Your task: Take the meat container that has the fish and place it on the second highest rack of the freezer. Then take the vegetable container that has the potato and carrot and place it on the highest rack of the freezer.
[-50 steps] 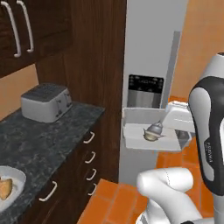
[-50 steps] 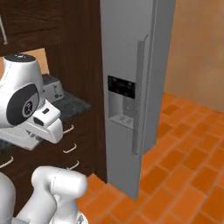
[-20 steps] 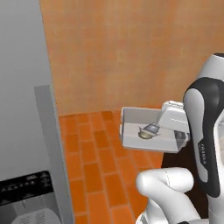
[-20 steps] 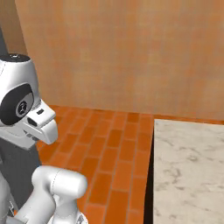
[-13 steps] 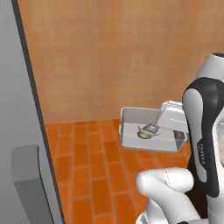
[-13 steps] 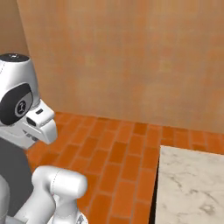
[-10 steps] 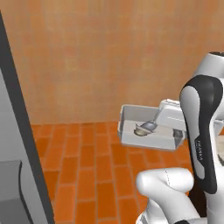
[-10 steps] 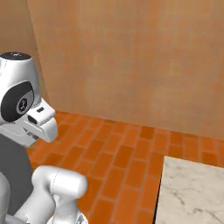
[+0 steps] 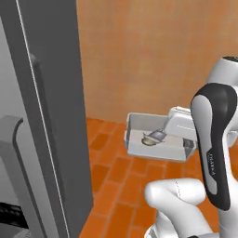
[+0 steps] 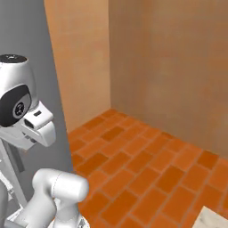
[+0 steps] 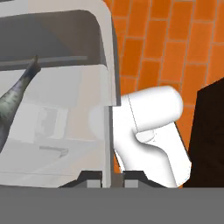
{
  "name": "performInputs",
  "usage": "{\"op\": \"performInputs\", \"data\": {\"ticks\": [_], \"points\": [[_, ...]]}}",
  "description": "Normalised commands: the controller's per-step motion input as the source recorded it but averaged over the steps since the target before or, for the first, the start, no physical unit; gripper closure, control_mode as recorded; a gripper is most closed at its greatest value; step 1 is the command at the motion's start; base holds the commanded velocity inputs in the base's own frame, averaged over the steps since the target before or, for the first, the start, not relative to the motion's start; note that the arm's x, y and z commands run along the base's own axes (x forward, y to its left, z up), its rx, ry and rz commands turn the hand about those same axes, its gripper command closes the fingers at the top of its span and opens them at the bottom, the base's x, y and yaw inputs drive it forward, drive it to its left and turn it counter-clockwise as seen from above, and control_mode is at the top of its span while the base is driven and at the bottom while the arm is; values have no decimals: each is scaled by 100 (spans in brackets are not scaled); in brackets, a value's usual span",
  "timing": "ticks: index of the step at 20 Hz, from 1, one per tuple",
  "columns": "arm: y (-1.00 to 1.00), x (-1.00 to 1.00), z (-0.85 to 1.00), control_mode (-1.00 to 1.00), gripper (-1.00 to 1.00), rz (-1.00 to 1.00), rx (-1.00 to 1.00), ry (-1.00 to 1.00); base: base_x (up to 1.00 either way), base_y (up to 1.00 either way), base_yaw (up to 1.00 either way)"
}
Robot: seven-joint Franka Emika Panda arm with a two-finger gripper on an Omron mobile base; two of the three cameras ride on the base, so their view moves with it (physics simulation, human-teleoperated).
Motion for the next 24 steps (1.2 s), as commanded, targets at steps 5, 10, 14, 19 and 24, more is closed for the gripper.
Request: {"op": "performInputs", "data": {"ticks": [5, 10, 14, 19, 24], "points": [[0, 0, 0, 100, 100, 0, 0, 0, 36, -21, 61], [0, 0, 0, 100, 100, 0, 0, 0, 31, -19, 61], [0, 0, 0, 100, 100, 0, 0, 0, 29, -28, 58], [0, 0, 0, 100, 100, 0, 0, 0, 95, -27, 47], [0, 0, 0, 100, 100, 0, 0, 0, 47, -2, 37]]}}
